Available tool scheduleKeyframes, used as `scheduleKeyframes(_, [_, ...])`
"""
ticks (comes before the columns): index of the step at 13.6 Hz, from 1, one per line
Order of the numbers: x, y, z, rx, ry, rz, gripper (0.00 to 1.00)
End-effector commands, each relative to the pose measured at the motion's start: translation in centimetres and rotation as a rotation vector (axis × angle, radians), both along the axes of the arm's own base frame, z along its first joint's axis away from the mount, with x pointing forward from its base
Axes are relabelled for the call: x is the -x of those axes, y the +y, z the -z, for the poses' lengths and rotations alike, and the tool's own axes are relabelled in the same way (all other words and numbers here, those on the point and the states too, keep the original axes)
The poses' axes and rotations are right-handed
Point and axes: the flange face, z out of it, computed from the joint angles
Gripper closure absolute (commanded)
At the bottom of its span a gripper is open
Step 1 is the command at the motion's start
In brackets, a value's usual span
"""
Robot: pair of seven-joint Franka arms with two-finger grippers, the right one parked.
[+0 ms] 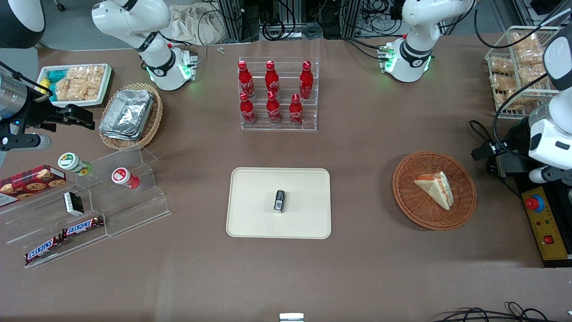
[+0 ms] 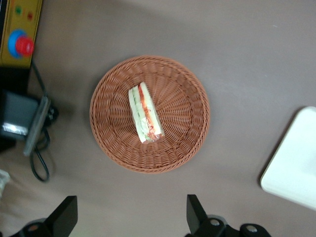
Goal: Place sandwich from basket to tray
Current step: 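Lower the open left gripper over the sandwich in the wicker basket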
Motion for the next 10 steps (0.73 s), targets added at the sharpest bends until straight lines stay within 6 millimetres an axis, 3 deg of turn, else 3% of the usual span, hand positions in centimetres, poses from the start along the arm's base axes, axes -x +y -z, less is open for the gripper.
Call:
scheduleKeyframes(1, [-1.5,0.0,3.4,-0.027,0.037,-0.244,0.02])
scheduleKeyframes(4, [-2.7,0.2,7.9,-0.044,0.038,-0.285,0.01])
scheduleKeyframes(7, [-1.7,1.0,13.7,-0.038,0.011,-0.306,0.01])
scheduleKeyframes(10, [-1.6,1.6,17.2,-0.029,0.018,-0.32,0.01])
